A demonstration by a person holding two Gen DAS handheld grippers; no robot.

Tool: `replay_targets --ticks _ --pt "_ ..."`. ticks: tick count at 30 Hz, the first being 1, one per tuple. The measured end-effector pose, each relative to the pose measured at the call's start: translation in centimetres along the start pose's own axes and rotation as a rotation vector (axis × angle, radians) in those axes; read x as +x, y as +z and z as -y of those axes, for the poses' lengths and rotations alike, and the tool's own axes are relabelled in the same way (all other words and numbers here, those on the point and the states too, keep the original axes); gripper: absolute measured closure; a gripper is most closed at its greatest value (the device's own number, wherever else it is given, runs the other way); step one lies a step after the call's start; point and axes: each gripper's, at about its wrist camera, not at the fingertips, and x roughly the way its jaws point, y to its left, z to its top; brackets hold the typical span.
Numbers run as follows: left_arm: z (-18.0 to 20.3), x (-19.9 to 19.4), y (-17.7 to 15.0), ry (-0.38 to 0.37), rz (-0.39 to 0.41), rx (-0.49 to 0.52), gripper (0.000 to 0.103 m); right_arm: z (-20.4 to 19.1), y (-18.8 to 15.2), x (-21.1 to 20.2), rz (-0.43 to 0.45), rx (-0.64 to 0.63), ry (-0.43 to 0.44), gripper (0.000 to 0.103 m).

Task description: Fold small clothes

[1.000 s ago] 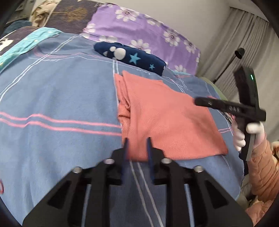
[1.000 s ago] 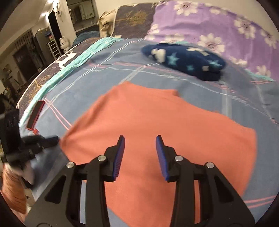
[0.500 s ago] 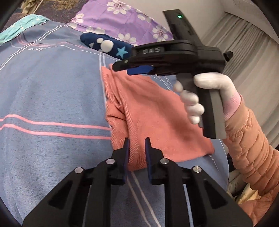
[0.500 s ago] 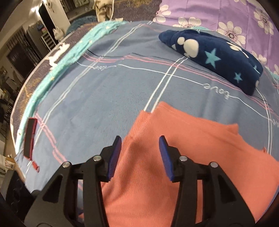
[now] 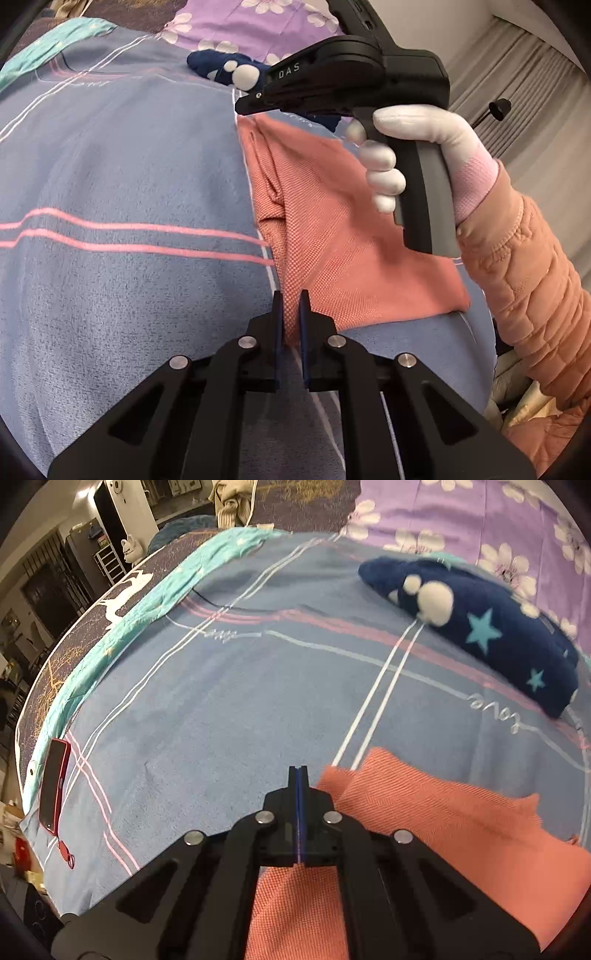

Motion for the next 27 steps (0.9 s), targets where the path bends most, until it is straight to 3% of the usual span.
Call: replay_targets --ticks 3,7,8,11,13,16,20,23,27 --pt "0.8 -0.3 -0.2 0.049 -0.003 0.037 0.095 0.6 -0.6 -1.1 0.027 0.044 0.036 0.101" --pt "0.6 -0.9 -0.5 0.060 -0.001 0.035 0.095 1.1 -1.3 -3.4 0.059 0.047 0.025 0.096" --pt "0.6 -0.9 -0.6 0.065 0.000 0.035 0.095 1.4 -1.4 -3.5 0.051 0.051 0.022 0.091" --pt "1.0 -1.2 -0.7 0.088 0.004 0.050 0.095 1.7 -1.8 -1.8 -0.041 0.056 0.019 0.052" --pt "1.3 -1.3 -0.9 0.107 0.013 0.062 0.095 1.6 -2.2 0.7 -0.104 0.050 0.025 0.064" --pt "1.8 -2.4 -0.6 0.097 0.049 0.066 0.096 1.1 -1.9 1.0 -0.030 0.032 -0.025 0.098" --pt "2.5 -3.3 -0.9 0.146 0.044 0.115 0.103 1.4 -1.2 -1.1 0.074 0.084 0.124 0.103" --pt "1.3 -2.2 -1.6 0.197 -0.012 0.089 0.103 0.1 -1.4 0.2 0.020 0.022 0.113 0.103" --pt "0.6 -3.4 -2.2 0.118 0.026 0.036 0.102 0.4 -2.6 -0.5 0.030 0.062 0.134 0.098"
